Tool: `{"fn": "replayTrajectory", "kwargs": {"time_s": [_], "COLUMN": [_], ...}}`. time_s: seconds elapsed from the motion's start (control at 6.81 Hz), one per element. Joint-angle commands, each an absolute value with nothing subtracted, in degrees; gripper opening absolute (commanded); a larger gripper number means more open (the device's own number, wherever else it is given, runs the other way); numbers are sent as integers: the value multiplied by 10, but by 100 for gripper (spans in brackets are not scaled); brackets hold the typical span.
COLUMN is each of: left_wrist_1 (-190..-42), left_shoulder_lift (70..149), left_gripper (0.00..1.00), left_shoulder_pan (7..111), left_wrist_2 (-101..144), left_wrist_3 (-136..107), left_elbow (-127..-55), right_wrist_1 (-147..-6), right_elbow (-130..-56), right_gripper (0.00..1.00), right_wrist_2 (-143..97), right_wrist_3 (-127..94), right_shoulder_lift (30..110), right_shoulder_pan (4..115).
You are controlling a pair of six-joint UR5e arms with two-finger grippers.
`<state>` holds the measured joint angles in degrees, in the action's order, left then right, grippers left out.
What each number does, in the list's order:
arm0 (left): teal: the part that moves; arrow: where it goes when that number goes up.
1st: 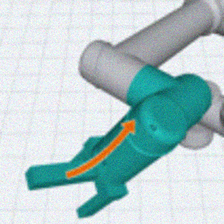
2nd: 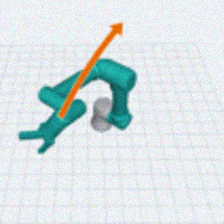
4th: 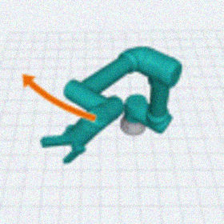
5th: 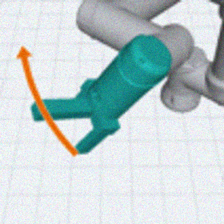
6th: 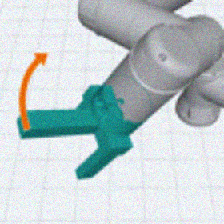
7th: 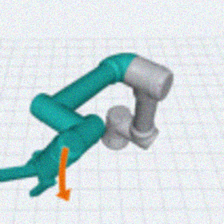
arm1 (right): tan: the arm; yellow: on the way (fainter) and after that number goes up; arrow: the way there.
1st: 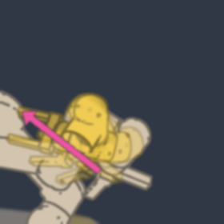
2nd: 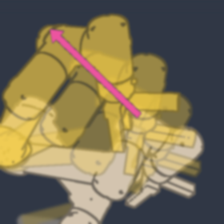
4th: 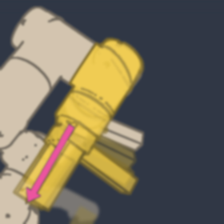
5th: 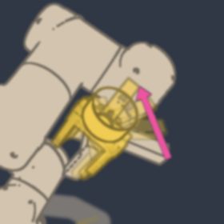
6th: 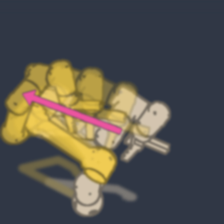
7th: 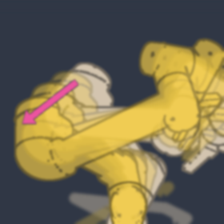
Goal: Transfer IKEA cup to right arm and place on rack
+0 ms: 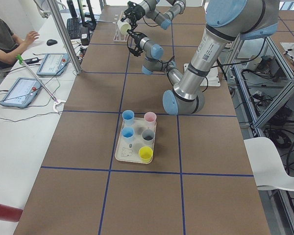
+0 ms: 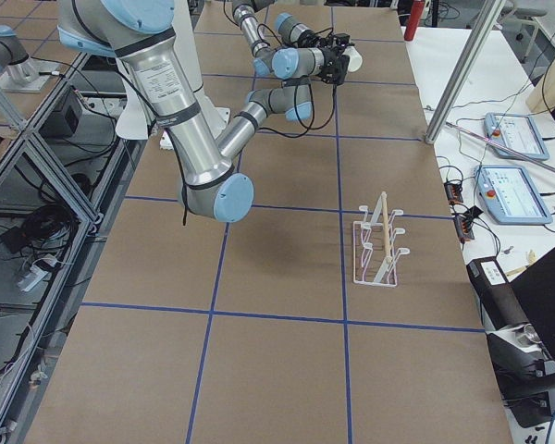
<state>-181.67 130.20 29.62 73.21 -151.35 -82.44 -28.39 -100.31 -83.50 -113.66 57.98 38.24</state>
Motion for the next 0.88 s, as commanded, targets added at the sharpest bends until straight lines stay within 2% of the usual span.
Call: {"fn": "replayTrajectory", "kwargs": {"time_s": [0.0, 0.44, 0.73], "left_wrist_1": [-1820, -1829, -1829], "left_shoulder_lift": [1302, 1300, 1297], "left_gripper": [0, 0, 3], "left_shoulder_pan": [294, 294, 294], "left_wrist_2": [732, 734, 734], "left_wrist_3": [-1513, -1513, -1513], "left_elbow": [-825, -831, -831], "right_wrist_1": [-284, -284, -284], "right_elbow": [-1003, -1002, -1003], "right_gripper": [99, 98, 0], "right_wrist_2": [-834, -834, -835], "right_wrist_3": [-1137, -1138, -1162], "right_shoulder_lift": [579, 579, 580], "right_shoulder_pan": [383, 384, 384]}}
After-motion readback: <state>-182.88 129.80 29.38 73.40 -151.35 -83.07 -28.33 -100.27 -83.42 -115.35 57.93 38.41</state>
